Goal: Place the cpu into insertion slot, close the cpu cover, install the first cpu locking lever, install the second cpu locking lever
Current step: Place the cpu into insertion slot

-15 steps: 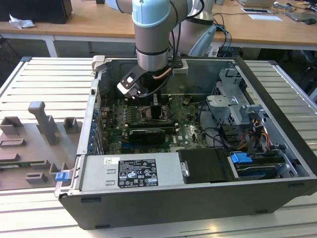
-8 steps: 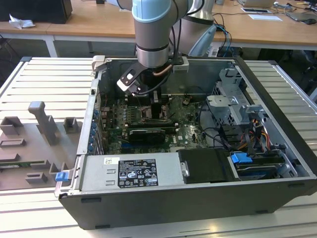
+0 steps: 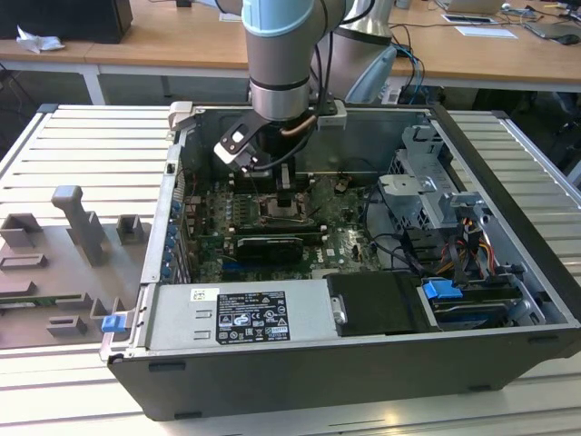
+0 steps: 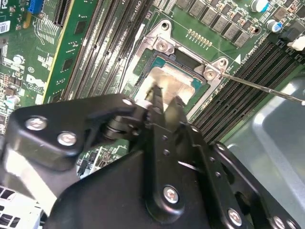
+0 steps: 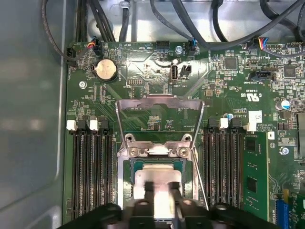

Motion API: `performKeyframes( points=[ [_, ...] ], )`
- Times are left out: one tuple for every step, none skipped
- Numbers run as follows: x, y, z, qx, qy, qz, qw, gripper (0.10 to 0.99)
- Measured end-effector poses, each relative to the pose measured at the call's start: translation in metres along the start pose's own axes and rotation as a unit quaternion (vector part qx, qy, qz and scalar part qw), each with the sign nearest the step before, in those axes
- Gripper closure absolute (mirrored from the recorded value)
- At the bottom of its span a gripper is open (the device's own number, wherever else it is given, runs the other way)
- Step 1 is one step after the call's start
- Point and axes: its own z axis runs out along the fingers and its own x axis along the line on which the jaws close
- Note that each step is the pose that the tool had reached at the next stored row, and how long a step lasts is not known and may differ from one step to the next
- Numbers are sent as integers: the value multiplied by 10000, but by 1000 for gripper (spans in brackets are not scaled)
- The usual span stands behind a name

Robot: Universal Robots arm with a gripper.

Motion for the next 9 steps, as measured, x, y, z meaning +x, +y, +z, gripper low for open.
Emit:
performKeyframes(
  points=[
    [0, 0, -2, 0, 1, 0, 10000, 867],
    [0, 0, -3, -1, 1, 0, 10000, 929],
    [0, 1, -7, 0, 1, 0, 10000, 980],
    [0, 1, -9, -1, 1, 0, 10000, 980],
    [0, 1, -11, 0, 0, 0, 10000, 980],
    [0, 1, -12, 0, 0, 0, 10000, 980],
    [0, 1, -15, 0, 1, 0, 10000, 980],
    [0, 1, -19, 0, 0, 0, 10000, 980],
    [0, 2, -23, -1, 1, 0, 10000, 980]
  ],
)
